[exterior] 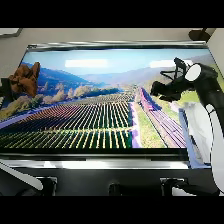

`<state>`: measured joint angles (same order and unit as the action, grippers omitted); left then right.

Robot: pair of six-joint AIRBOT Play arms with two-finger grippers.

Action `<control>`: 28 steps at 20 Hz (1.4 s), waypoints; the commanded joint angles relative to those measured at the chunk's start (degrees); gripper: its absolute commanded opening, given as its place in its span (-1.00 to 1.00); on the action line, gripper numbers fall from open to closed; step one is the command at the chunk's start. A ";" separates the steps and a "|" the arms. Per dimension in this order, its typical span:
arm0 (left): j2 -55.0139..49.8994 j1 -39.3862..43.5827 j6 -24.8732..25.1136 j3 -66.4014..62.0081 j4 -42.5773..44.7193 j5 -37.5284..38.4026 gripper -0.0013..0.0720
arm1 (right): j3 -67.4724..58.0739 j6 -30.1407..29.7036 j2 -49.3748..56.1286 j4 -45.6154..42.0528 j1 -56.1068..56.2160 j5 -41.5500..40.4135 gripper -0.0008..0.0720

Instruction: Fold the shirts.

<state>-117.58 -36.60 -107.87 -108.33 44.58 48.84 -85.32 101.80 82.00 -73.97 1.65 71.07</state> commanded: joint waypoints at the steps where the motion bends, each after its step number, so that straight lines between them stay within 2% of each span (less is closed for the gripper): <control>1: -4.37 1.99 6.54 0.39 -10.34 -9.09 1.00 | 0.00 0.04 0.00 0.35 -0.02 -0.50 0.56; 4: -5.86 4.66 18.03 0.39 -22.32 -14.14 1.00 | 0.00 0.02 0.00 0.35 -0.02 0.85 0.56; 5: -6.16 5.40 20.52 0.39 -25.18 -15.50 1.00 | 0.00 0.02 0.00 0.35 -0.02 1.22 0.56; 9: -7.28 6.93 20.92 0.39 -25.99 -18.88 0.95 | 0.00 0.04 0.00 0.39 -0.02 1.84 0.56; 11: -8.26 6.91 19.69 0.39 -25.99 -17.73 0.45 | 0.00 0.04 0.00 0.55 -0.02 2.54 0.56; 12: -8.76 6.71 17.92 0.39 -26.01 -16.41 0.07 | 0.00 0.04 0.00 0.79 -0.02 2.95 0.56; 14: -9.09 6.36 15.78 0.39 -26.01 -12.68 -0.89 | 0.00 0.04 0.00 1.57 -0.02 4.04 0.56; 16: -7.96 6.14 18.18 0.35 -26.03 -9.70 -0.87 | 0.00 0.02 0.00 1.55 -0.04 4.46 0.56; 18: -3.69 6.86 26.29 0.35 -25.97 -9.09 -0.87 | 0.00 -0.24 0.00 1.46 -0.04 3.87 0.57; 20: 3.21 8.37 35.12 0.35 -25.99 -10.51 -0.87 | -0.04 -0.33 0.00 0.72 -0.04 -1.60 0.56; 23: 16.94 11.58 45.11 0.37 -25.92 -8.96 -0.87 | -1.55 -0.63 -0.87 0.96 -0.04 -5.57 0.55; 25: 26.80 14.71 46.58 0.39 -23.17 -4.94 -0.87 | -1.62 -0.63 -3.50 1.14 -0.04 -4.42 0.54; 28: 40.09 21.77 45.53 0.42 -11.47 0.98 -0.87 | -1.62 -0.68 -9.73 0.85 -0.04 -0.52 0.54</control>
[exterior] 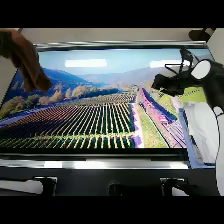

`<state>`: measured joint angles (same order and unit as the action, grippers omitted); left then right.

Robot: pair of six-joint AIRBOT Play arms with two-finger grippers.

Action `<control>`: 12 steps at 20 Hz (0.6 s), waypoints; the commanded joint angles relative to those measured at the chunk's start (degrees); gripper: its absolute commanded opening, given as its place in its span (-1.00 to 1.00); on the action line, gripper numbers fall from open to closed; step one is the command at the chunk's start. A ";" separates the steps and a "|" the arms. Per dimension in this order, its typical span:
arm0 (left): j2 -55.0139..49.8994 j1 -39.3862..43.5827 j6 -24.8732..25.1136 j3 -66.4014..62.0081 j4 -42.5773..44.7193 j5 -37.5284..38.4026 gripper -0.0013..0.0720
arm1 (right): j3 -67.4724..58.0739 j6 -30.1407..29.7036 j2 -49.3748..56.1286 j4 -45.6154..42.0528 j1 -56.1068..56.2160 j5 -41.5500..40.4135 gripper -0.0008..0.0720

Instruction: Fold the shirts.

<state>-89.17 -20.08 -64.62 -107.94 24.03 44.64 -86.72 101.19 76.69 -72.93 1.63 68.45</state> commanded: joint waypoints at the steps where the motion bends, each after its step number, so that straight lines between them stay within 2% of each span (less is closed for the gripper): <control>1: 15.39 8.33 -0.52 0.02 14.32 6.88 -0.87 | -0.22 -0.35 -6.64 -0.35 -0.02 3.34 0.54; 3: 20.70 14.93 -6.95 0.02 23.04 10.36 -0.87 | -0.22 -1.53 -11.28 -0.37 -0.02 6.12 0.54; 5: 23.39 22.03 -11.30 0.11 27.39 14.12 -0.87 | -0.22 -1.53 -15.58 -0.39 -0.02 8.79 0.54; 8: 23.17 33.14 -12.17 0.35 29.00 18.64 -0.87 | -0.22 -1.53 -21.00 -0.37 -0.02 13.09 0.54; 9: 22.82 36.81 -12.28 1.14 31.23 18.86 -0.87 | -0.22 -1.51 -22.34 -0.39 -0.02 14.71 0.54; 12: 21.51 45.16 -16.70 6.40 40.68 18.80 -0.87 | -0.20 -1.53 -25.20 -0.44 -0.02 20.68 0.54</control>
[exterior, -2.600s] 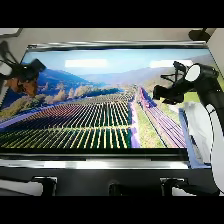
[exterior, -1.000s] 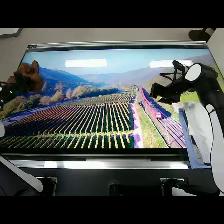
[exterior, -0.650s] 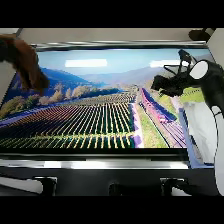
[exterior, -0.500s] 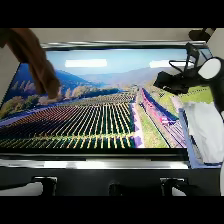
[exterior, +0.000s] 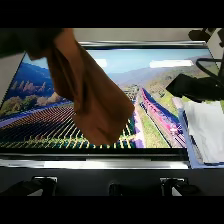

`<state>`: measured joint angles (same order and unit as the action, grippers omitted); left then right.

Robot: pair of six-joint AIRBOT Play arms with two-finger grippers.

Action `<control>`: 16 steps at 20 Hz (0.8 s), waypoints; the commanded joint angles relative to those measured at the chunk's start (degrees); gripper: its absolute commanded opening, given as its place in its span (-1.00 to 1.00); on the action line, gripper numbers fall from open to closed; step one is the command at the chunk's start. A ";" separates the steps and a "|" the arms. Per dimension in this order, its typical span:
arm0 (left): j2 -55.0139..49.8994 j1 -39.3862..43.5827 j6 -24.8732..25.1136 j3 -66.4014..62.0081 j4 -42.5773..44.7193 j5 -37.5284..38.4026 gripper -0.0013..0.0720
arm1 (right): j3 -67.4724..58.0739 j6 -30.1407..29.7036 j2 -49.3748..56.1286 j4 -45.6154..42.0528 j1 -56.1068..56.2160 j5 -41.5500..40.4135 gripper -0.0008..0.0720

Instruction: Fold the shirts.

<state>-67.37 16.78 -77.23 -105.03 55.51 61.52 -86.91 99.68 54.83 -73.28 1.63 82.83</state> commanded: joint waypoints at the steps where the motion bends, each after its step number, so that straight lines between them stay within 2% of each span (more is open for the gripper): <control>1: -0.81 10.03 -5.33 6.36 11.45 1.97 -0.87 | 0.00 -0.02 -3.67 -0.33 -0.02 8.46 0.54; 3: -2.21 12.33 -6.91 13.99 14.47 1.75 -0.87 | 0.37 0.00 -3.58 -0.94 -0.02 12.26 0.54; 5: -4.55 12.55 -7.58 22.08 15.06 -1.60 -0.87 | 1.81 -0.02 -3.50 -1.14 -0.02 12.26 0.54; 7: -8.24 11.96 -10.73 27.04 15.04 -5.09 -0.87 | 4.00 -0.07 -2.93 -1.53 -0.02 11.15 0.54; 12: -17.68 11.15 -12.26 27.78 14.99 -4.98 -0.87 | 12.15 -1.55 1.44 -1.51 -0.02 6.25 0.55; 13: -18.36 10.97 -13.86 27.78 15.04 -5.01 -0.81 | 14.23 -1.55 2.67 -1.38 -0.02 4.87 0.55; 14: -18.45 10.60 -14.86 27.74 15.04 -5.03 -0.38 | 16.02 -1.84 3.76 -1.25 -0.02 3.65 0.55; 16: -18.12 8.63 -14.49 25.62 15.30 -2.58 0.84 | 18.36 -3.39 6.10 -0.70 -0.02 2.58 0.56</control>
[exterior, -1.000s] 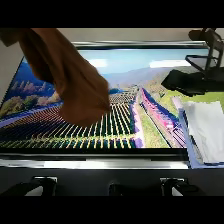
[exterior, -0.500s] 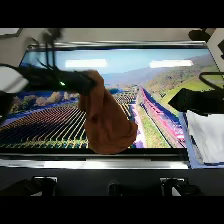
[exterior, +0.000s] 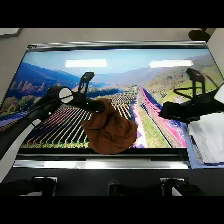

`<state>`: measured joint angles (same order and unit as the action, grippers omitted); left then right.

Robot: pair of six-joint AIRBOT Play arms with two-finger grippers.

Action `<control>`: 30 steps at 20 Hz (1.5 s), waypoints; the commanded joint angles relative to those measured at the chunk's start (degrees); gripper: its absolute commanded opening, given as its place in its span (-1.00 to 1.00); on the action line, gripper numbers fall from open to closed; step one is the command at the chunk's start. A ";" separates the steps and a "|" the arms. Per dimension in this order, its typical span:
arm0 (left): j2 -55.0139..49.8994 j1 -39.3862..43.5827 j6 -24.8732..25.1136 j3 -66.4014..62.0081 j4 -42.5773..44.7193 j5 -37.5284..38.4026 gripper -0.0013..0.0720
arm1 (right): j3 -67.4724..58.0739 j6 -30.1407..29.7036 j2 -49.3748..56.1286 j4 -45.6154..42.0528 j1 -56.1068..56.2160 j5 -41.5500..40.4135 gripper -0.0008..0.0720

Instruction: Fold the shirts.

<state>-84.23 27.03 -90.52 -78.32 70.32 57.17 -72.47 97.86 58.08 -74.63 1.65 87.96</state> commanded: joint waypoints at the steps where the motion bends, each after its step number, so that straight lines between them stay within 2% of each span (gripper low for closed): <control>1: -1.27 -3.30 -0.74 -3.37 1.31 4.39 0.95 | 4.20 -1.88 3.89 0.74 -0.04 -2.14 0.57; 3: -1.27 -7.82 -0.76 -8.44 6.47 10.38 0.95 | 4.24 -3.50 5.14 1.16 -0.04 -1.31 0.63; 4: -1.27 -10.16 -0.74 -9.97 8.31 12.92 0.95 | 4.28 -4.26 5.22 1.14 -0.04 -1.03 0.78; 7: -1.55 -16.70 0.52 -9.03 8.59 18.99 0.95 | 6.49 -4.31 5.20 2.36 -0.02 -0.35 0.78; 9: -1.64 -18.88 0.55 -3.93 7.26 18.88 0.94 | 10.97 -4.31 5.22 5.38 -0.02 -0.98 0.78; 13: -3.30 -19.47 0.15 6.12 -2.47 8.41 0.90 | 18.62 -5.77 5.22 12.72 -0.02 -3.61 0.78; 14: -4.66 -19.47 -1.18 6.60 -4.85 6.23 0.82 | 19.37 -5.75 5.22 13.20 -0.02 -4.09 0.78; 18: -9.97 -19.47 -2.73 6.27 -13.64 -3.48 0.82 | 19.96 -5.75 5.22 13.51 -0.02 -4.24 0.78; 20: -12.94 -19.41 -1.11 5.55 -18.88 -5.18 0.82 | 19.96 -5.73 5.22 13.53 -0.02 -5.22 0.78; 23: -16.55 -19.32 4.70 3.69 -26.60 -5.44 0.81 | 19.96 -5.51 5.22 13.60 -0.02 -7.65 0.78; 26: -17.27 -18.71 5.68 3.19 -27.69 -8.35 0.80 | 19.96 -4.81 5.22 14.19 -0.02 -8.87 0.78; 28: -17.86 -18.69 5.62 3.21 -27.71 -8.55 0.57 | 19.96 -4.02 5.22 14.23 -0.02 -8.98 0.78; 29: -18.18 -18.62 5.49 3.19 -27.71 -8.15 0.26 | 19.96 -4.02 5.22 14.23 -0.02 -8.98 0.78; 30: -18.43 -18.45 5.49 3.19 -27.71 -7.69 0.20 | 19.96 -4.02 5.22 14.23 -0.02 -8.98 0.78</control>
<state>-101.67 8.29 -85.78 -74.94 43.94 49.76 -52.53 93.27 63.26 -60.58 1.65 79.70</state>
